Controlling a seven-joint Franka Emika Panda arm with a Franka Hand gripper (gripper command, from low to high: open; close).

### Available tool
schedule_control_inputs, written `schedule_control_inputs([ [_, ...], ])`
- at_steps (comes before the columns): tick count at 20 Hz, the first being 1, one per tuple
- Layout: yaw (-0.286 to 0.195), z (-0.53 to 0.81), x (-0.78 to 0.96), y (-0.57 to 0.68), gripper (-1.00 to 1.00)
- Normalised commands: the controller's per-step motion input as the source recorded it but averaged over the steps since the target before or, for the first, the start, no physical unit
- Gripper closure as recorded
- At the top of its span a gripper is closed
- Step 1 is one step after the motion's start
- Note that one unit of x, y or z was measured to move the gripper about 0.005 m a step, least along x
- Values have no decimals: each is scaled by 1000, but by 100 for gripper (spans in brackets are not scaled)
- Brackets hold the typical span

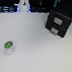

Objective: Open the kcup holder, insert the kcup into the holder, and close the kcup holder

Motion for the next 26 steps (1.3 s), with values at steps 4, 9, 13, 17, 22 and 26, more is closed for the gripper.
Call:
schedule_control_inputs([
  [4,-178,5,-411,656,-100],
  [9,-175,-55,-359,702,-100],
  [13,-179,-165,-330,706,-100],
  [17,-178,-259,-307,684,-100],
  [22,-183,-348,-312,619,-100],
  [26,-173,-390,-314,495,-100],
])
